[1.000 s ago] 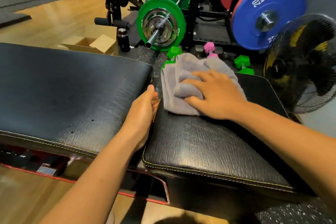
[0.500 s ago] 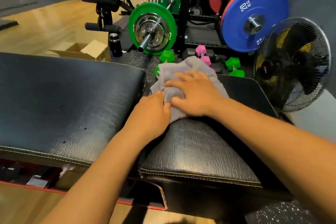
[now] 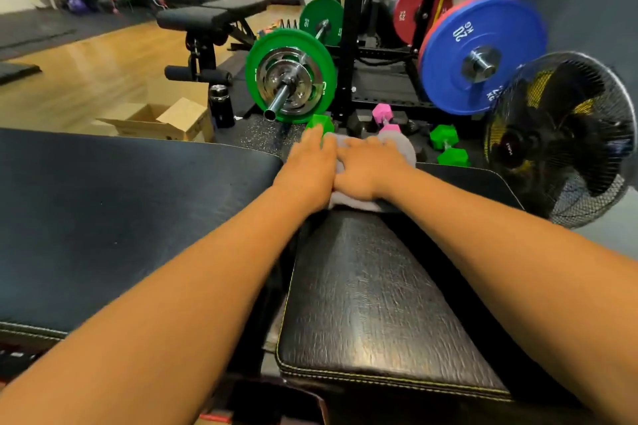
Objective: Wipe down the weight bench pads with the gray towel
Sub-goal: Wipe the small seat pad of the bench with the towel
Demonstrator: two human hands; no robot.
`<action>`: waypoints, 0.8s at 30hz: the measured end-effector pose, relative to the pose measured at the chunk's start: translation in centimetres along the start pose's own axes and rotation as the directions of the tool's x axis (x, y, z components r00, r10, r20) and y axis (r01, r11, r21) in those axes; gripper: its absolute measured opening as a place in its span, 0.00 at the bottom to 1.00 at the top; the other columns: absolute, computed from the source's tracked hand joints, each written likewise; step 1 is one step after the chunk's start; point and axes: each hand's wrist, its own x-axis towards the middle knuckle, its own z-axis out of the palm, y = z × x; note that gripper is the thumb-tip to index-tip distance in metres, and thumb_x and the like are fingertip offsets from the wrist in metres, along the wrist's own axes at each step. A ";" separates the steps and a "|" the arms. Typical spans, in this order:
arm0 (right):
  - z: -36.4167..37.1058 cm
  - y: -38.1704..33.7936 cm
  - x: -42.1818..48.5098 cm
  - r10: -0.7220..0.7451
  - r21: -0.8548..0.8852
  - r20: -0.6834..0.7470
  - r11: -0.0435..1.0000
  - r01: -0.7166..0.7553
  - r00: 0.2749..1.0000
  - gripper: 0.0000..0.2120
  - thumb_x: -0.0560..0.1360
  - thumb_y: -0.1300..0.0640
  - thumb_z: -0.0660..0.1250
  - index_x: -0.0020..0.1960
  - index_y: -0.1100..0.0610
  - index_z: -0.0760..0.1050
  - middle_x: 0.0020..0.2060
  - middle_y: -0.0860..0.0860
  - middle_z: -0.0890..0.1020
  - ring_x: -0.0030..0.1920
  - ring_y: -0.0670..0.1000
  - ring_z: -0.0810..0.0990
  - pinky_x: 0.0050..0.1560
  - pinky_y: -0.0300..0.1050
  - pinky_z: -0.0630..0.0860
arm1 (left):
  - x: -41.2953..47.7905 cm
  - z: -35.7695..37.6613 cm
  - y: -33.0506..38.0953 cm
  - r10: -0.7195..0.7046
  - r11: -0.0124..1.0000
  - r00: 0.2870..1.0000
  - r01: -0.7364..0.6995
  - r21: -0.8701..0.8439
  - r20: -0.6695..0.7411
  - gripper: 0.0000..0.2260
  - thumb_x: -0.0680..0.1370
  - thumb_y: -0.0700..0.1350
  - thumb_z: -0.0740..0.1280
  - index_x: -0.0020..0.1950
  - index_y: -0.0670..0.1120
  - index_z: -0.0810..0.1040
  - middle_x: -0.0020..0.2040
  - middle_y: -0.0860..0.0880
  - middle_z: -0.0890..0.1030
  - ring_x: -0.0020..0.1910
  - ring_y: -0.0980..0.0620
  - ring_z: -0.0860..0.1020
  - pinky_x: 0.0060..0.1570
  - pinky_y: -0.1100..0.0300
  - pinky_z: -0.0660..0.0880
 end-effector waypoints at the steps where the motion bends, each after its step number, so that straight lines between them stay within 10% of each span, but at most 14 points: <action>1: -0.1 -0.1 0.7 0.022 -0.004 0.001 1.000 -0.022 1.000 0.27 0.76 0.39 0.52 0.72 0.46 0.62 0.69 0.56 0.70 0.66 0.61 0.67 0.63 0.61 0.63 | 0.3 -0.4 0.1 0.018 0.996 1.000 -0.017 -0.091 0.010 0.25 0.70 0.40 0.72 0.64 0.39 0.66 0.65 0.41 0.71 0.62 0.41 0.72 0.50 0.64 0.64; 6: 0.4 -1.4 -7.7 -0.130 -0.083 -0.164 0.990 0.117 0.978 0.32 0.69 0.35 0.45 0.69 0.41 0.68 0.68 0.54 0.71 0.65 0.60 0.68 0.64 0.59 0.62 | -8.1 -1.7 1.6 0.077 0.976 0.996 -0.084 -0.199 -0.044 0.14 0.72 0.40 0.63 0.57 0.44 0.73 0.49 0.45 0.81 0.48 0.44 0.78 0.39 0.61 0.66; 10: 0.9 0.2 -13.4 -0.182 0.219 -0.279 0.944 0.247 0.943 0.25 0.71 0.34 0.55 0.62 0.44 0.71 0.61 0.45 0.76 0.61 0.52 0.73 0.63 0.53 0.67 | -11.6 -1.0 3.6 0.118 0.953 0.992 -0.126 -0.275 -0.046 0.08 0.77 0.45 0.58 0.55 0.48 0.70 0.51 0.48 0.78 0.51 0.47 0.75 0.42 0.61 0.63; 19: 0.8 8.5 -1.0 0.273 0.015 -0.002 0.962 -0.273 0.962 0.26 0.72 0.36 0.46 0.65 0.43 0.67 0.66 0.56 0.74 0.64 0.62 0.71 0.62 0.60 0.64 | 8.4 1.4 5.9 0.063 0.997 0.944 -0.075 0.025 0.325 0.22 0.80 0.52 0.52 0.67 0.43 0.73 0.70 0.40 0.71 0.66 0.41 0.71 0.59 0.55 0.66; 24: 1.0 6.3 -7.1 0.195 -0.019 -0.136 0.980 -0.199 0.971 0.32 0.71 0.35 0.51 0.71 0.49 0.62 0.64 0.58 0.72 0.63 0.62 0.68 0.63 0.61 0.64 | 2.8 0.9 6.3 0.161 0.978 0.976 -0.178 0.107 0.148 0.23 0.71 0.54 0.50 0.57 0.48 0.77 0.60 0.42 0.79 0.58 0.42 0.75 0.57 0.54 0.69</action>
